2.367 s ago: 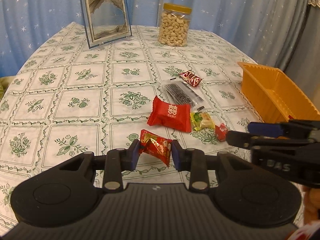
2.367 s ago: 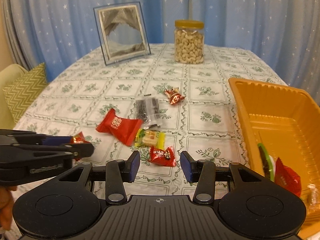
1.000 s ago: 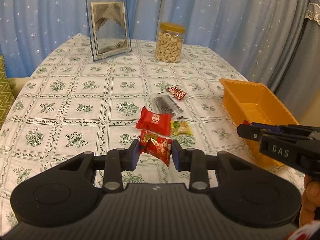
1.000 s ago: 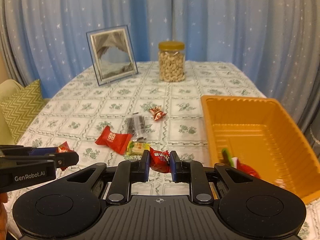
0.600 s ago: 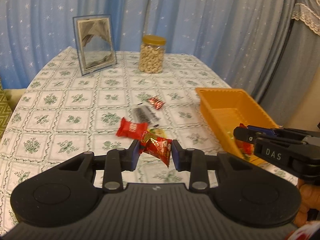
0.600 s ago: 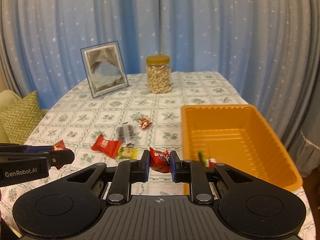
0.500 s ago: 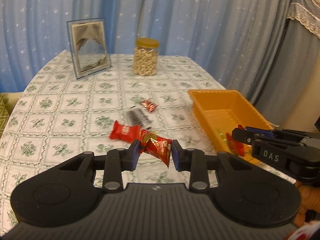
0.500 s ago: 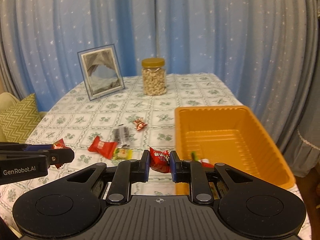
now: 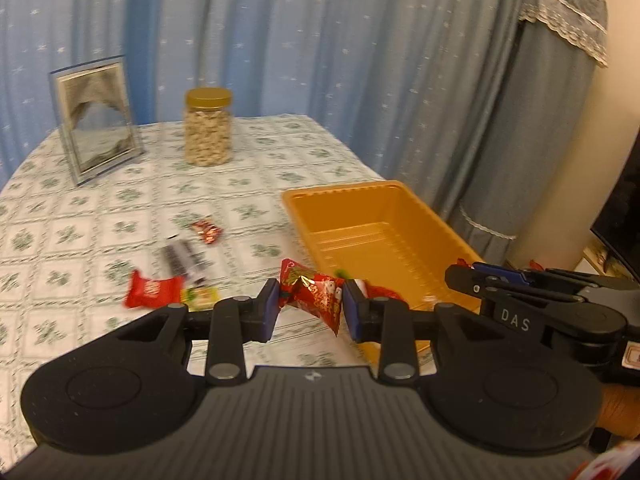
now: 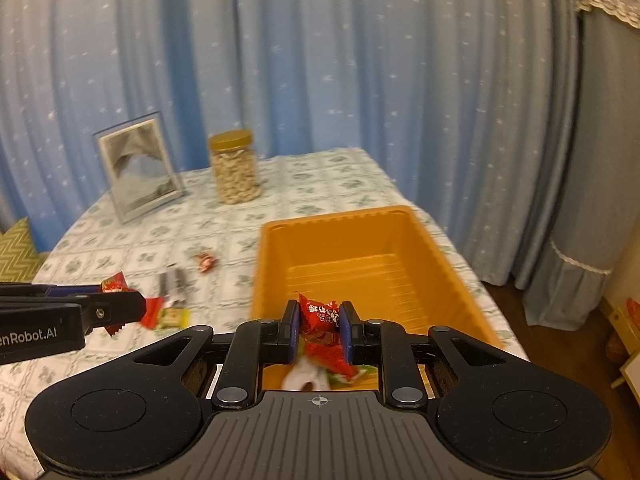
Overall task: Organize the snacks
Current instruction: 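Carry both held candies over the orange tray, then open both tools to drop the candies into the orange tray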
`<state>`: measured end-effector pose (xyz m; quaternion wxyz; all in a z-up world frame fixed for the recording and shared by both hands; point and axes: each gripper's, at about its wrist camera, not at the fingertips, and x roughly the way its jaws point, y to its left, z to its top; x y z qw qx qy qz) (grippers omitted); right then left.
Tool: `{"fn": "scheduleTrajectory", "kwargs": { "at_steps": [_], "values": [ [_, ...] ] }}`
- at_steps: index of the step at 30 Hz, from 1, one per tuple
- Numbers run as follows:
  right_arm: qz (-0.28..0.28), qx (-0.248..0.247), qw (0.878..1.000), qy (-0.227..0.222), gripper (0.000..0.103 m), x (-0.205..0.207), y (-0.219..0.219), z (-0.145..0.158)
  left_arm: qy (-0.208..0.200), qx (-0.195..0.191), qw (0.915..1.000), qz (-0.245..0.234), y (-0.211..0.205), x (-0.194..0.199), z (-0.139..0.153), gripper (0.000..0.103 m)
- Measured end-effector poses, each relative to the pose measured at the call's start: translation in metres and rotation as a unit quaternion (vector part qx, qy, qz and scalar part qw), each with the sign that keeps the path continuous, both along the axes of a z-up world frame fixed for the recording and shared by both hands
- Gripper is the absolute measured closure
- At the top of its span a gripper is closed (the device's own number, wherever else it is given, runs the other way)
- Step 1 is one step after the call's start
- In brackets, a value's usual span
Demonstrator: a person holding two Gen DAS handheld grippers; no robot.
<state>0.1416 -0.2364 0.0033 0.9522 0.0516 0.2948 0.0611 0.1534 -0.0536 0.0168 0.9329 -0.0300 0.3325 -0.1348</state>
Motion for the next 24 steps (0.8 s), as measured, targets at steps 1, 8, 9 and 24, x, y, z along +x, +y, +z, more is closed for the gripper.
{"fn": "scheduleTrajectory", "kwargs": {
  "at_steps": [1,8,9,24],
  "values": [
    [-0.006,0.003,1.0,0.0,0.082,0.001,-0.005,0.0,0.0,0.0,1.0,-0.005,-0.005,0.002,0.0,0.073],
    [-0.037,0.017,0.999,0.004,0.082,0.006,-0.037,-0.002,0.005,0.005,0.9994,-0.034,-0.037,0.017,-0.006,0.073],
    [-0.041,0.019,0.999,0.005,0.082,0.007,-0.041,-0.003,0.006,0.006,0.9993,-0.037,-0.041,0.019,-0.007,0.073],
    [-0.076,0.043,0.996,0.017,0.082,0.021,-0.071,-0.015,0.025,0.027,0.9965,-0.074,-0.08,0.042,-0.032,0.072]
  ]
}}
